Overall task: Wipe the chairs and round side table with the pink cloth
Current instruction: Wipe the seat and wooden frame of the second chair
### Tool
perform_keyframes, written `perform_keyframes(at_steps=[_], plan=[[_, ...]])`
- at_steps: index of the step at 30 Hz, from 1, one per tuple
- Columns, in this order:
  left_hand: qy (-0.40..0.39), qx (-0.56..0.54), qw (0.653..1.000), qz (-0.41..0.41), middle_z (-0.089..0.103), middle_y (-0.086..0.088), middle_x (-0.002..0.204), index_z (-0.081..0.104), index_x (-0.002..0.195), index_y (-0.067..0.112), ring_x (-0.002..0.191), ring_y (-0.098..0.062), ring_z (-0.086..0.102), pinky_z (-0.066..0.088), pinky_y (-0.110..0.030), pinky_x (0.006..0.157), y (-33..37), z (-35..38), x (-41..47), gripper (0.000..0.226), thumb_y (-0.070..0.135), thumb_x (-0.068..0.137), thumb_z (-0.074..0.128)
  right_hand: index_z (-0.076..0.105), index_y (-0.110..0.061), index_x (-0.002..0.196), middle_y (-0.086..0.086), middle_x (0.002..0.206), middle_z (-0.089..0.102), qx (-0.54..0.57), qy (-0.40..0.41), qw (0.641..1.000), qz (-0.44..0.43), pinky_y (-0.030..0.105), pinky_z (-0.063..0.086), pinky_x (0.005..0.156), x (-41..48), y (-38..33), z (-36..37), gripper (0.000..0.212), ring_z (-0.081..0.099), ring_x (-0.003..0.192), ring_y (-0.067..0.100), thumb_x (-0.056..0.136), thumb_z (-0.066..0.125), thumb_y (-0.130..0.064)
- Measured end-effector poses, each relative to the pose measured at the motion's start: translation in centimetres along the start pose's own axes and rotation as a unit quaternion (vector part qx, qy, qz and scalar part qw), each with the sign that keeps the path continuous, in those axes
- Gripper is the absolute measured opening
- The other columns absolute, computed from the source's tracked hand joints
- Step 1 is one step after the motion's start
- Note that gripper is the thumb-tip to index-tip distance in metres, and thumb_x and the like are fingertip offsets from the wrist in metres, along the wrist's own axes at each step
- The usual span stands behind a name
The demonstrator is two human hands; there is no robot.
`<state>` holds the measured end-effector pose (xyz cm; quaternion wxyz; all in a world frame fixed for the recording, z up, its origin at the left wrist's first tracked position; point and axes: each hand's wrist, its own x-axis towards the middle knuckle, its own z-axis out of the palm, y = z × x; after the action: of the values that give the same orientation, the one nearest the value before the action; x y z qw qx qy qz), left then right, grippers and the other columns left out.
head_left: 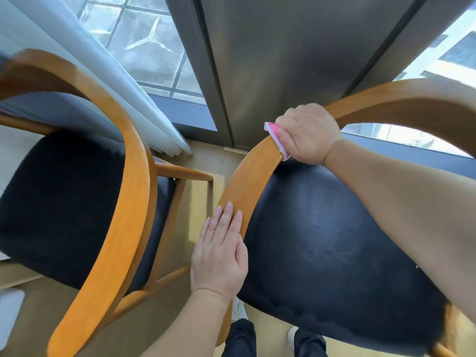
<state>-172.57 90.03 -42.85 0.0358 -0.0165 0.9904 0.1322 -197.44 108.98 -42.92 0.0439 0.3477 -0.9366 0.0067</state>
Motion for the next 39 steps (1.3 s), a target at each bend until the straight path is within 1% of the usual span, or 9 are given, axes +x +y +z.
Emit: perform_keyframes(at_steps=[3, 11, 15, 19, 24, 29, 31, 35, 39], plan=[[-0.001, -0.014, 1.000, -0.011, 0.037, 0.006, 0.147, 0.050, 0.136, 0.022, 0.139, -0.013, 0.027, 0.021, -0.045, 0.111, 0.0, -0.1, 0.0, 0.046, 0.033, 0.095, 0.033, 0.040, -0.019, 0.071, 0.000, 0.067, 0.041, -0.008, -0.011, 1.000, -0.006, 0.035, 0.026, 0.062, -0.1, 0.1, 0.1, 0.034, 0.035, 0.060, 0.024, 0.096, 0.024, -0.036], [-0.014, -0.019, 1.000, -0.016, 0.042, 0.004, 0.146, 0.050, 0.136, 0.022, 0.139, -0.009, 0.024, 0.019, -0.041, 0.112, 0.2, -0.5, 0.1, 0.045, 0.032, 0.095, 0.032, 0.052, -0.012, 0.082, 0.010, 0.076, 0.057, -0.089, -0.029, 0.995, 0.015, 0.041, 0.040, 0.068, -1.6, 3.7, -1.0, 0.044, 0.052, 0.068, 0.031, 0.102, 0.023, -0.039], [-0.024, -0.023, 0.999, -0.021, 0.042, 0.004, 0.147, 0.049, 0.136, 0.022, 0.139, -0.012, 0.028, 0.018, -0.037, 0.113, 0.4, -0.7, 0.2, 0.045, 0.033, 0.096, 0.033, 0.051, -0.014, 0.112, 0.009, 0.097, 0.061, -0.088, -0.060, 0.994, 0.004, 0.043, 0.042, 0.081, -2.3, 4.6, -1.6, 0.052, 0.056, 0.085, 0.032, 0.100, 0.016, -0.051], [-0.020, -0.009, 0.999, -0.024, 0.044, 0.004, 0.145, 0.050, 0.135, 0.023, 0.138, -0.015, 0.032, 0.020, -0.041, 0.111, 0.4, -0.8, 0.2, 0.043, 0.034, 0.094, 0.043, 0.035, -0.017, 0.139, 0.007, 0.121, 0.056, -0.110, -0.109, 0.986, -0.052, 0.043, 0.042, 0.091, -3.1, 6.9, -2.8, 0.069, 0.054, 0.104, 0.031, 0.092, 0.014, -0.063], [-0.025, 0.018, 0.999, -0.044, 0.049, 0.001, 0.141, 0.055, 0.131, 0.021, 0.134, -0.021, 0.040, 0.025, -0.042, 0.108, 1.3, -1.0, 0.3, 0.043, 0.036, 0.091, 0.045, 0.019, -0.019, 0.149, 0.003, 0.141, 0.045, -0.115, -0.159, 0.976, -0.092, 0.041, 0.041, 0.100, -2.9, 8.3, -3.6, 0.061, 0.048, 0.120, 0.027, 0.099, 0.026, -0.052], [-0.020, 0.067, 0.996, -0.051, 0.057, -0.006, 0.130, 0.060, 0.121, 0.017, 0.123, -0.028, 0.051, 0.030, -0.044, 0.108, 3.3, -2.1, 1.9, 0.037, 0.030, 0.087, 0.057, 0.030, -0.021, 0.143, 0.003, 0.132, 0.052, -0.106, -0.140, 0.983, -0.056, 0.040, 0.043, 0.096, -4.5, 11.2, -4.9, 0.054, 0.051, 0.115, 0.027, 0.097, 0.042, -0.048], [-0.046, 0.057, 0.996, -0.053, 0.044, -0.005, 0.142, 0.048, 0.132, 0.020, 0.133, -0.026, 0.039, 0.024, -0.041, 0.113, 5.5, -2.7, 4.1, 0.046, 0.035, 0.089, 0.056, 0.033, -0.020, 0.141, 0.004, 0.131, 0.053, -0.099, -0.132, 0.985, -0.044, 0.039, 0.043, 0.095, -4.7, 11.5, -5.1, 0.054, 0.052, 0.113, 0.027, 0.096, 0.044, -0.049], [-0.073, 0.045, 0.996, 0.011, -0.005, 0.003, 0.160, 0.003, 0.151, 0.023, 0.146, -0.017, -0.005, -0.005, -0.031, 0.114, 9.1, -1.3, 9.0, 0.066, 0.042, 0.097, 0.036, 0.035, -0.020, 0.141, 0.004, 0.129, 0.054, -0.087, -0.123, 0.988, -0.027, 0.040, 0.042, 0.093, -5.1, 12.0, -5.4, 0.054, 0.053, 0.111, 0.027, 0.096, 0.044, -0.049], [-0.052, 0.043, 0.997, 0.028, 0.001, -0.002, 0.160, 0.006, 0.151, 0.018, 0.147, -0.019, -0.001, -0.002, -0.034, 0.117, 10.8, -0.8, 13.0, 0.066, 0.036, 0.097, 0.040, 0.035, -0.019, 0.140, 0.006, 0.128, 0.054, -0.073, -0.117, 0.990, -0.006, 0.042, 0.044, 0.093, -6.2, 13.7, -6.0, 0.053, 0.054, 0.109, 0.030, 0.096, 0.043, -0.047]])
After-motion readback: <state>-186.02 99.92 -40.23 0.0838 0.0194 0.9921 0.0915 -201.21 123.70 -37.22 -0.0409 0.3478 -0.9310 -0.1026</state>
